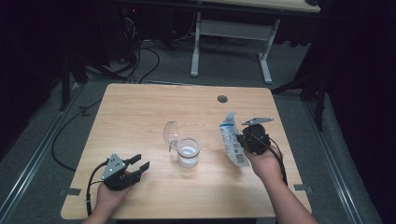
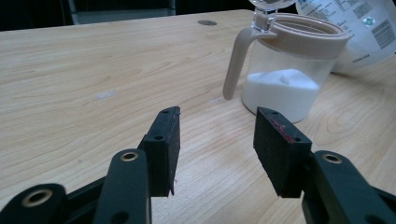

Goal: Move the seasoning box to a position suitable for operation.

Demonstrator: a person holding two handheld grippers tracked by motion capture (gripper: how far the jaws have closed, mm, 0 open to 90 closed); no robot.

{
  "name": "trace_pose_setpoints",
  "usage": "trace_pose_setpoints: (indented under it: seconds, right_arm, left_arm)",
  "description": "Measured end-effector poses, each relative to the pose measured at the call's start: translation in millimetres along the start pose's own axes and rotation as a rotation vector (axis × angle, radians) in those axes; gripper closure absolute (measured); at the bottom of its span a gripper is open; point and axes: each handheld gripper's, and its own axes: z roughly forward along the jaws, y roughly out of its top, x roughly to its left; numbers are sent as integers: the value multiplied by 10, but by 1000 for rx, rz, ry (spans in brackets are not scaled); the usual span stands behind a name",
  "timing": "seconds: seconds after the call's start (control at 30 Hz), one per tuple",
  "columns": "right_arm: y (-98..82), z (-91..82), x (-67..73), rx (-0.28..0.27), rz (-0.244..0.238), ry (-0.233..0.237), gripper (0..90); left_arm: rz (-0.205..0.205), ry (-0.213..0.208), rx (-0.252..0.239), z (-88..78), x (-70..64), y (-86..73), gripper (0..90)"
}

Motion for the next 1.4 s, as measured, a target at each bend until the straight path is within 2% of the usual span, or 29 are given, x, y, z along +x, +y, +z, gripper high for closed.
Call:
trace_pose_setpoints:
  seconds: [0.07,0.2,0.43,0.63,0.7,0.77,1.07,1.27,1.4]
  right_arm:
    - [-59,-6,11,-26,-9,-6,900]
    - [-162,-33,5,-88,13,4,900]
    - [-346,-42,-130,-196,103,42,900]
    - [-478,-73,-234,-308,127,43,900]
    - [-526,-81,-247,-345,142,51,900]
    - [-574,-75,-242,-376,137,44,900]
    - [-792,48,-233,-464,152,64,900]
    - [-844,87,-246,-520,161,84,900]
    - [-899,86,-259,-558,167,76,900]
  left_arm:
    - [-12,1,1,-2,19,0,513]
    - [-23,8,6,0,46,-8,513]
    - [-46,23,-5,-23,90,-25,508]
    - [-60,35,-14,-34,112,-39,505]
    - [-56,37,-20,-32,106,-44,504]
    - [-53,39,-20,-33,105,-48,502]
    - [-61,58,-40,-54,117,-67,495]
    - [-54,69,-33,-49,106,-76,491]
    - [-49,75,-22,-41,98,-81,487]
